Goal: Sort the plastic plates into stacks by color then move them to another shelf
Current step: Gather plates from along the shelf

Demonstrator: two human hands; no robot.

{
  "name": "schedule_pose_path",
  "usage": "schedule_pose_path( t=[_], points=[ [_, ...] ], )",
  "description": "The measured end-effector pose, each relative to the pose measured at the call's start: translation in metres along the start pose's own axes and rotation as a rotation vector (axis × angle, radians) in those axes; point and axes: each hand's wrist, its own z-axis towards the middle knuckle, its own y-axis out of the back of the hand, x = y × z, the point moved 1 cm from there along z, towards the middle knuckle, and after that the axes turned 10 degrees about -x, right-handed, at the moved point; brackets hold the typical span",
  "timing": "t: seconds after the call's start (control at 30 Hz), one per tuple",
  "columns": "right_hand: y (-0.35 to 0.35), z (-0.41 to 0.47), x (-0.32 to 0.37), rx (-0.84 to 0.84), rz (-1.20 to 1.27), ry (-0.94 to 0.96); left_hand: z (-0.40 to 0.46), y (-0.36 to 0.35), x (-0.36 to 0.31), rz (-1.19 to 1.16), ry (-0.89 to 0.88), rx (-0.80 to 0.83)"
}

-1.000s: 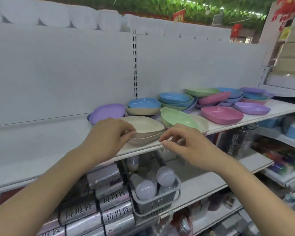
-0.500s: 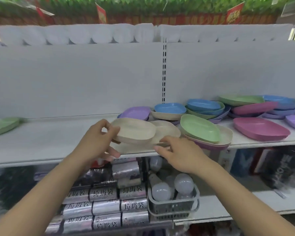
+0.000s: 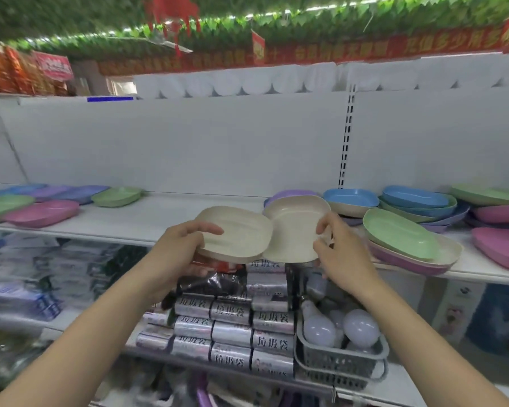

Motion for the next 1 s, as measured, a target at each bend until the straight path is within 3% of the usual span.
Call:
schedule_pose_path(
  t=[0.17,0.53,1.0],
  points=[
    [-0.014,-0.011,0.019,0.243,0.213,-0.092,-0.021,0.03,0.011,0.022,-0.024,-0.048],
    [-0.087,-0.036,0.09,0.516,0.362,0.022,-0.04,0.127,0.051,0.039,-0.083,-0.224],
    [-0.294,-0.101,0.277,0.66,0.428,0.158,-0.058,0.391,0.091,0.061,-0.051,-0.451]
  ],
)
